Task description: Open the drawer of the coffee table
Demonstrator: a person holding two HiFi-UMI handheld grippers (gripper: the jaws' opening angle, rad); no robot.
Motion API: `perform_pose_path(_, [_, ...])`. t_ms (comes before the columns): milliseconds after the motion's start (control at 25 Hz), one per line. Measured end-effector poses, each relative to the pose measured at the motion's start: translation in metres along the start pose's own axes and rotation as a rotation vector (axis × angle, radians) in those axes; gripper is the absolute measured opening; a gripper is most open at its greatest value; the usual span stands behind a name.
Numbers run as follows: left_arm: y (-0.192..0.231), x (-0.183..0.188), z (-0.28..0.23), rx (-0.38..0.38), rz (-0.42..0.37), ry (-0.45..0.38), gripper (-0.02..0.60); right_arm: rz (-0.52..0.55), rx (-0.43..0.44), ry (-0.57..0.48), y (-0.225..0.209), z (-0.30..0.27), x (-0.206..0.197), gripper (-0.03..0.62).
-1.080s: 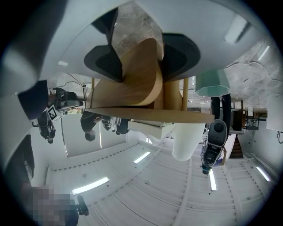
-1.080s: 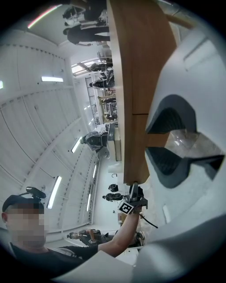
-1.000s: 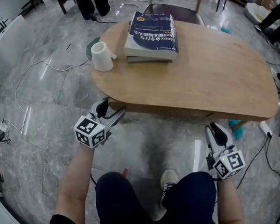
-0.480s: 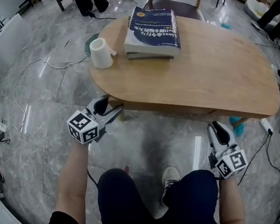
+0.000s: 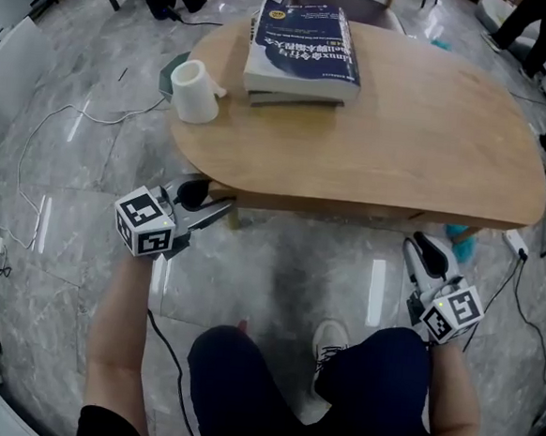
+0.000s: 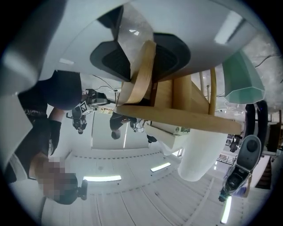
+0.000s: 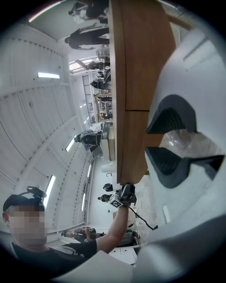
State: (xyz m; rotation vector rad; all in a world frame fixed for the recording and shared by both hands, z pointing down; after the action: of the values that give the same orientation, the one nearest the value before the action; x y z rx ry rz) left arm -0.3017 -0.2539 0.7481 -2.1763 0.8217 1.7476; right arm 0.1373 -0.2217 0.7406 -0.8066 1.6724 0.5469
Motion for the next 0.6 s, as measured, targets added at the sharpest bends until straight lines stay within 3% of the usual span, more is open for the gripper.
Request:
perform_pose_path(160, [0.004,0.0,0.0,-0.046,0.046,0.002,0.152,0.022,0.02,0.01,0.005,-0.001,0.005,0.083])
perform_pose_path(320, [0.002,0.004,0.001,-0.085,0.026,0.057,0.138,0.019,0.025,0.002,0.008,0.005,0.011,0.083])
perform_pose_path(520, [-0.037,-0.008,0.015,-0.221,0.021,0.129,0.124,0.019,0.014,-0.025,0.006,0.02,0.013,0.083])
perform_pose_path(600, [-0.053,-0.012,0.028,-0.187,0.031,0.116,0.127,0.023,0.019,-0.033,0.006,0.027,0.009,0.083])
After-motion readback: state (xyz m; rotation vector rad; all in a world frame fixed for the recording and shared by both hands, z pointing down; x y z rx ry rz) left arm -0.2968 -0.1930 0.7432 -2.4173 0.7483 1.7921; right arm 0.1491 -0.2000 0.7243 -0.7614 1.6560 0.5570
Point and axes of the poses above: the fingertips, and each gripper's own axes: z backward along the fingers, y to its left, x out of its top, the point moved 7 cm from there along z, backward along the fingers, and after that the axes turned 1 degree about -x, right-handed, at the moved point
